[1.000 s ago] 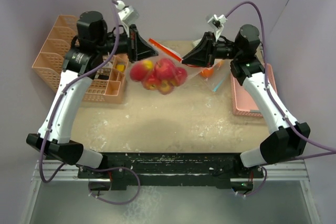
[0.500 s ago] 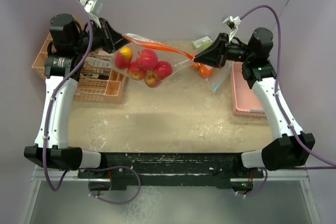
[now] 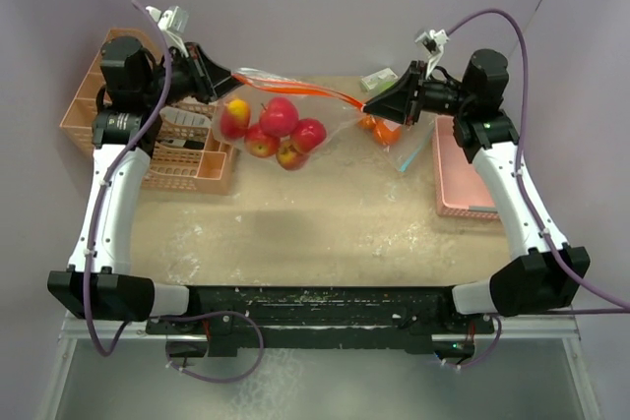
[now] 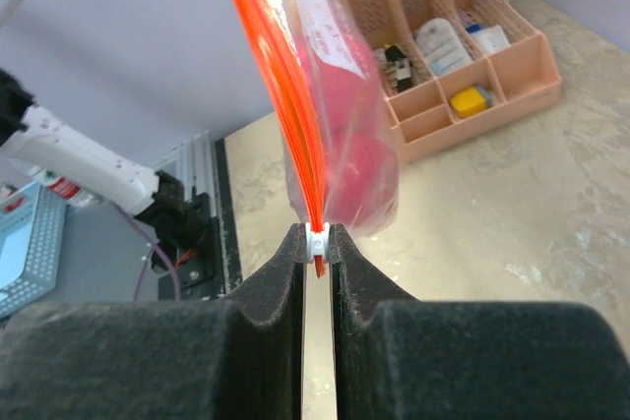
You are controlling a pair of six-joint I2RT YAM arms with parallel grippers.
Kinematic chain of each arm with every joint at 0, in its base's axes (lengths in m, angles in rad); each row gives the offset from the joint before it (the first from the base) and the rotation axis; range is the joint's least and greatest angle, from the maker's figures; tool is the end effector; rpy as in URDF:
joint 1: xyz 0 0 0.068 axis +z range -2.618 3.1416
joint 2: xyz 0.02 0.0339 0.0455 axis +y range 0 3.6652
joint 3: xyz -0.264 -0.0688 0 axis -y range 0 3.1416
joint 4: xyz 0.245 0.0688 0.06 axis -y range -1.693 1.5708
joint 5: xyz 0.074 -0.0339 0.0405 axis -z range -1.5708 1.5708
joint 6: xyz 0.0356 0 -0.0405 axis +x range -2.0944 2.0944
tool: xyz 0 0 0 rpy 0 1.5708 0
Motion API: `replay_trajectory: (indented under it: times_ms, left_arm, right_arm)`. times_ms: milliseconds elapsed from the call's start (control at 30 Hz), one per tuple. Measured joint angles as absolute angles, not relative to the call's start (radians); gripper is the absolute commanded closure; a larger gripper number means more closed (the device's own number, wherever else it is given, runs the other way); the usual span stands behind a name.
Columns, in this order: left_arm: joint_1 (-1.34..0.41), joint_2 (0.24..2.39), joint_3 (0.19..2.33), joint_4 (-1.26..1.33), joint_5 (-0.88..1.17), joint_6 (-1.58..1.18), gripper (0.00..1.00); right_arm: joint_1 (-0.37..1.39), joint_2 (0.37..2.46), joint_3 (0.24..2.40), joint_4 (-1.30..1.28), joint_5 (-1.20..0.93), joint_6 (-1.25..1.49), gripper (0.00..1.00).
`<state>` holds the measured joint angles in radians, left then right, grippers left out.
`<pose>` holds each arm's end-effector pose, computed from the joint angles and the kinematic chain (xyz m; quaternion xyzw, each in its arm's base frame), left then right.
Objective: Open the zip-top bag and remove the fake food
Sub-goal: Unzip the zipper food storage bag, then open the zipper of the food storage bag at the center of the board.
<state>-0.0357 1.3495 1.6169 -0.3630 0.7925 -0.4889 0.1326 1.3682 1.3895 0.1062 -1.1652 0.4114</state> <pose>0.2800 -0.0354 0.4842 0.0995 0.7236 -0.4367 0.5251 0.2909 0.0718 0.4485 -0.3324 0.6037 0.5185 0.5062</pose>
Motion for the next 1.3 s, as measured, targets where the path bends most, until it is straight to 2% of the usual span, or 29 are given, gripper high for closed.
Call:
replay_trajectory:
  times_ms: [67, 167, 300, 367, 500, 733, 1000, 1100, 1167, 1300]
  left_arm:
    - [-0.033, 1.341, 1.570, -0.331, 0.794, -0.504, 0.96]
    - [-0.028, 1.322, 1.496, -0.292, 0.791, -0.517, 0.77]
    - [-0.006, 1.297, 1.419, -0.250, 0.770, -0.532, 0.48]
    - [-0.001, 1.291, 1.400, -0.240, 0.770, -0.533, 0.42]
    - [-0.001, 1.282, 1.375, -0.224, 0.773, -0.531, 0.37]
    - [-0.028, 1.274, 1.327, -0.195, 0.765, -0.530, 0.37]
    - [-0.329, 1.370, 1.342, -0.224, 0.648, -0.410, 0.37]
    - [-0.383, 1.439, 1.365, -0.270, 0.594, -0.344, 0.37]
    - [-0.401, 1.485, 1.388, -0.303, 0.550, -0.299, 0.32]
    - [-0.418, 1.567, 1.422, -0.343, 0.485, -0.223, 0.29]
  right_arm:
    - [0.135, 1.390, 1.425, 0.025, -1.131, 0.358, 1.00]
    - [0.147, 1.434, 1.487, -0.112, -1.057, 0.263, 1.00]
    - [0.163, 1.472, 1.502, -0.248, -0.965, 0.160, 1.00]
    - [0.168, 1.485, 1.485, -0.274, -0.930, 0.133, 1.00]
    - [0.183, 1.522, 1.446, -0.318, -0.863, 0.090, 1.00]
    - [0.218, 1.578, 1.439, -0.351, -0.800, 0.036, 1.00]
    - [0.228, 1.539, 1.358, -0.361, -0.789, 0.014, 1.00]
    - [0.228, 1.517, 1.343, -0.362, -0.787, 0.011, 1.00]
    - [0.228, 1.500, 1.338, -0.361, -0.788, 0.009, 1.00]
    - [0.228, 1.474, 1.338, -0.360, -0.799, 0.010, 1.00]
